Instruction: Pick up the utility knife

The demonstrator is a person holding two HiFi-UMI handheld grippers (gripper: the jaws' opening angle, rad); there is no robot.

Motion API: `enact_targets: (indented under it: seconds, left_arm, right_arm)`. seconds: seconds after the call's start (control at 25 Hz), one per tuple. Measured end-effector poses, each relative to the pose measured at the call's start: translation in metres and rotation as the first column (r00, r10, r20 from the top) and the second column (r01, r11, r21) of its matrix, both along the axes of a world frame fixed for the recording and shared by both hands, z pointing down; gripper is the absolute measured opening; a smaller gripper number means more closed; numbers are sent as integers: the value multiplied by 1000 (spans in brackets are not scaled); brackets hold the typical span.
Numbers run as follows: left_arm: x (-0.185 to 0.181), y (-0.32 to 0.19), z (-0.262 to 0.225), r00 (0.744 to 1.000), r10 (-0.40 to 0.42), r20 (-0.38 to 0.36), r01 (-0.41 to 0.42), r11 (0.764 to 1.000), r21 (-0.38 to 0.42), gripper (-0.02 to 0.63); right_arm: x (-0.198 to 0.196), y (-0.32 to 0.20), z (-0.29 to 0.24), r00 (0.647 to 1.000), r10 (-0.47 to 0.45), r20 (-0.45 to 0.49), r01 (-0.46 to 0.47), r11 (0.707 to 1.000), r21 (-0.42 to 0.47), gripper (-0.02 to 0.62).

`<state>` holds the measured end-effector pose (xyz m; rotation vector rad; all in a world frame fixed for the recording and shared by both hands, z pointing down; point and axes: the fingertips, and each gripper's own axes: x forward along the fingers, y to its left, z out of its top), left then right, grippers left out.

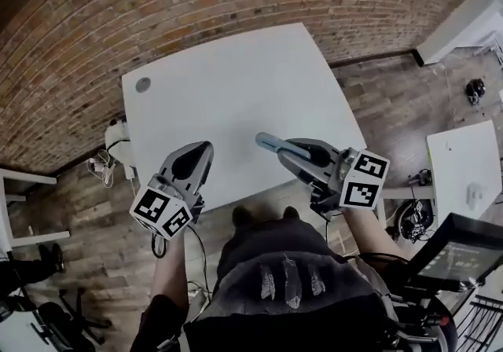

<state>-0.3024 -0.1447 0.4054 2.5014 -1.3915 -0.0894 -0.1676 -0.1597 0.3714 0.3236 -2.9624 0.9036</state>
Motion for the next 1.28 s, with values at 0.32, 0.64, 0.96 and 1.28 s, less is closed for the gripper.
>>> enact_targets:
  seconds: [0.32, 0.64, 0.96, 1.28]
  left_arm:
    - [40, 3, -6, 998, -55, 28, 56, 998, -30, -9]
    - [107, -5, -12, 994, -63, 86, 67, 997, -48, -9]
    - [150, -4, -21, 986, -80, 147, 88, 995, -48, -8]
    - [163, 22, -20, 960, -122, 252, 149, 984, -92, -8]
  right_arm:
    - [29, -11, -1, 995, -63, 79, 64, 998, -20, 67]
    - [90, -16, -1, 990, -87, 109, 88, 996, -3, 67]
    - [129, -22, 2, 984, -113, 137, 116, 993, -13, 67]
    - [122, -24, 17, 965, -196, 176, 209, 976, -60, 67]
